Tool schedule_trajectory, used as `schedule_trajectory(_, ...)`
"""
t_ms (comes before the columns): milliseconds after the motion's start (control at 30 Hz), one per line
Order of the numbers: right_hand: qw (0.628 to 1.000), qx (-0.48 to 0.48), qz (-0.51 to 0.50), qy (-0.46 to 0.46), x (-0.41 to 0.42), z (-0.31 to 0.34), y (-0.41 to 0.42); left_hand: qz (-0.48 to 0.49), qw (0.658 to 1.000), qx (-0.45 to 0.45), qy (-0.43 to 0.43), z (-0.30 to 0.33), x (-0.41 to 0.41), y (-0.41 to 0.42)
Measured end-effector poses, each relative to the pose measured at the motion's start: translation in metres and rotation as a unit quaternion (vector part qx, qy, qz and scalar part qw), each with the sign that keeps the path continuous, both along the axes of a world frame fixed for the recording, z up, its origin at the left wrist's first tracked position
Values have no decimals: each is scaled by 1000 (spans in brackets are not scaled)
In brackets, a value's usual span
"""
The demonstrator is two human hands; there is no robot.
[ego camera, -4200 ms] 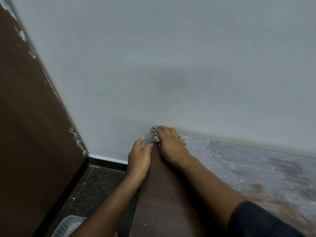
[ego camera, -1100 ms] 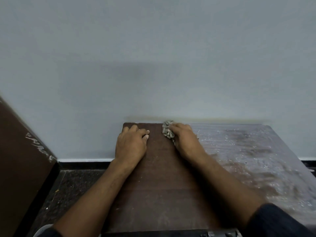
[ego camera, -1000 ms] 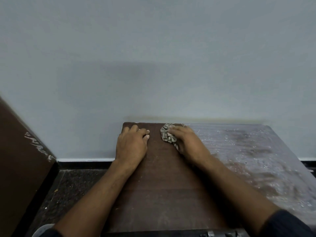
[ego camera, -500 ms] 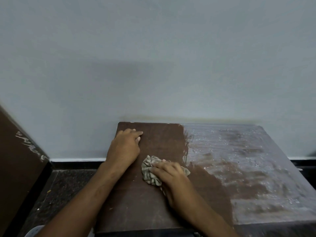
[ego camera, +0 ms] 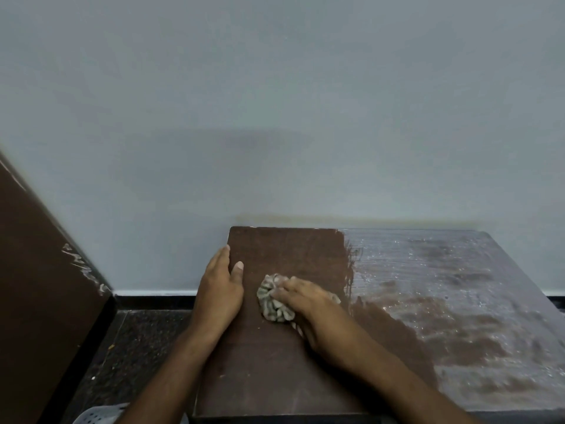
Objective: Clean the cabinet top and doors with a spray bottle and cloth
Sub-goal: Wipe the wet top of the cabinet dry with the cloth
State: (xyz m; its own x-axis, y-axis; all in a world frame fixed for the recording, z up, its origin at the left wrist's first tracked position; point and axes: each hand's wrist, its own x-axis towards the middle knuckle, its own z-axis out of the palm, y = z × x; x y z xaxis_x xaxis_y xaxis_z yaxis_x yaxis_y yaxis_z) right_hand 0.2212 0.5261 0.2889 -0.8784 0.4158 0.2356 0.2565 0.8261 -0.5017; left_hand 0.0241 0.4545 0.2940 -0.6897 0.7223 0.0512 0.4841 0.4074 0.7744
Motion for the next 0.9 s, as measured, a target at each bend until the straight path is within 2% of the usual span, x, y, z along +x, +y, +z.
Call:
schedule_trajectory(67,999,9,-49,6,-13,0,39,3,1000,-3,-19,4,-6,3)
schedule_trajectory(167,984,-20,-176,15,-34,-1,102,6,998,9,-59,8,-13,4)
schedule_trajectory(233,977,-25,-211,12,-47,0,111,12,996,13,-82,9,-16,3)
schedule_trajectory(300,981,-28,-192,12,-53,4,90,16,996,12,-92,9,-19,6)
schedule_trajectory(433,998,-11,-55,10,-38,8,51,40,993,18,-107,7,-23,15)
schedule_trajectory(500,997,5,-75,-3,-40,11,77,44,990,26,-128,5,-24,16)
schedule_trajectory(567,990,-5,-138,6,-50,9,107,41,986,42,-154,1,-27,14)
schedule_trajectory(667,979,-26,-203,2,-80,10,99,39,980,60,-184,-2,-31,10)
schedule_trajectory(800,998,-16,-65,12,-108,5,58,40,978,77,-188,-10,-38,14)
schedule_trajectory(900,999,-19,-38,-5,-94,9,81,19,966,87,-242,-16,-47,8)
